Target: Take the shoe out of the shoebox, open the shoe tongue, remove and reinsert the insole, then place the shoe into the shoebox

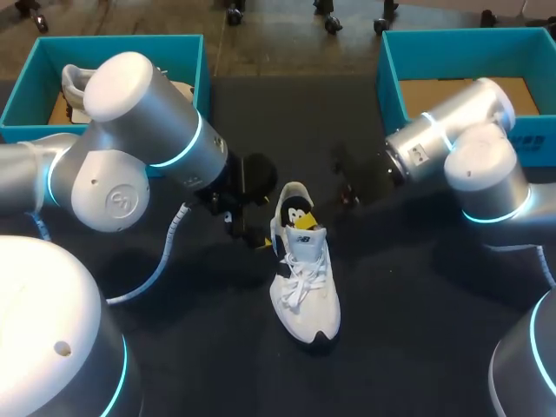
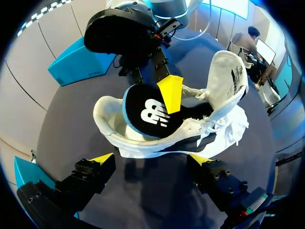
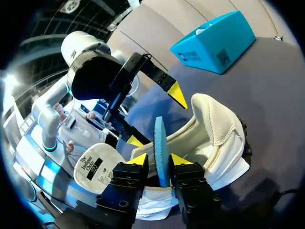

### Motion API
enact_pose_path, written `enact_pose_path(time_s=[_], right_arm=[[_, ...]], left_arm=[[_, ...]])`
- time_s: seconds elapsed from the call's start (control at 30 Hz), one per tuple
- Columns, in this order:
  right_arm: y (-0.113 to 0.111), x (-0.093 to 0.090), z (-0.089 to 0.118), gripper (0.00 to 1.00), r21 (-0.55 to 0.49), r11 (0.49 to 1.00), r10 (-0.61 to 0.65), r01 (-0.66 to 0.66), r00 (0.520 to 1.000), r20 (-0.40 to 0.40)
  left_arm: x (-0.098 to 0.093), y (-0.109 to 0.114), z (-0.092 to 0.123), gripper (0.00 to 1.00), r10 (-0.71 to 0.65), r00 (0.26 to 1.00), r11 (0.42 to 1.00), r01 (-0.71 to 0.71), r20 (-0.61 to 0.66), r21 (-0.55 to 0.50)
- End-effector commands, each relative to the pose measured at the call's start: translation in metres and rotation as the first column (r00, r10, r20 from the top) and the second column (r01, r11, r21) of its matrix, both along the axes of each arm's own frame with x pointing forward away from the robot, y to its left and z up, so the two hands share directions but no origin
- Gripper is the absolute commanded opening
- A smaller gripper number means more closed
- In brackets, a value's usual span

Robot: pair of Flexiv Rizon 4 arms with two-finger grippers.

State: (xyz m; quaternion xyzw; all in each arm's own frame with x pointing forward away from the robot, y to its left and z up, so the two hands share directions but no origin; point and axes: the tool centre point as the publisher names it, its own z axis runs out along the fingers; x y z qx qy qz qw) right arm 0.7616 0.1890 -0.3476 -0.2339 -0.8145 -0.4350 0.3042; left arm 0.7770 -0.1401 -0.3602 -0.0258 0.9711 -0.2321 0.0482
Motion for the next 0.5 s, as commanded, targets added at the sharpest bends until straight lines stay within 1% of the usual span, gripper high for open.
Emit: enact_pose_path(time_s=[0.03,0.1,0.27,0.5], right_arm=[[0.000,0.001,0.008,0.34,-0.024,1.000,0.006,-0.006,1.000,0.005],[0.000,0.002,0.011,0.36,-0.028,1.000,0.008,-0.007,1.000,0.006],[0.000,0.005,0.018,0.38,-0.034,0.999,0.010,-0.009,1.000,0.019],[0.002,0.015,0.019,0.37,-0.031,0.999,0.018,-0.017,0.999,0.037]], left_arm=[[0.000,-0.001,0.000,1.00,0.001,1.000,1.000,-0.001,0.001,0.003],[0.000,-0.001,0.000,1.00,0.001,1.000,1.000,-0.001,0.001,0.003],[0.000,-0.001,0.000,1.00,0.001,1.000,1.000,-0.001,0.001,0.003],[0.000,-0.001,0.000,1.00,0.001,1.000,1.000,-0.001,0.001,0.003]])
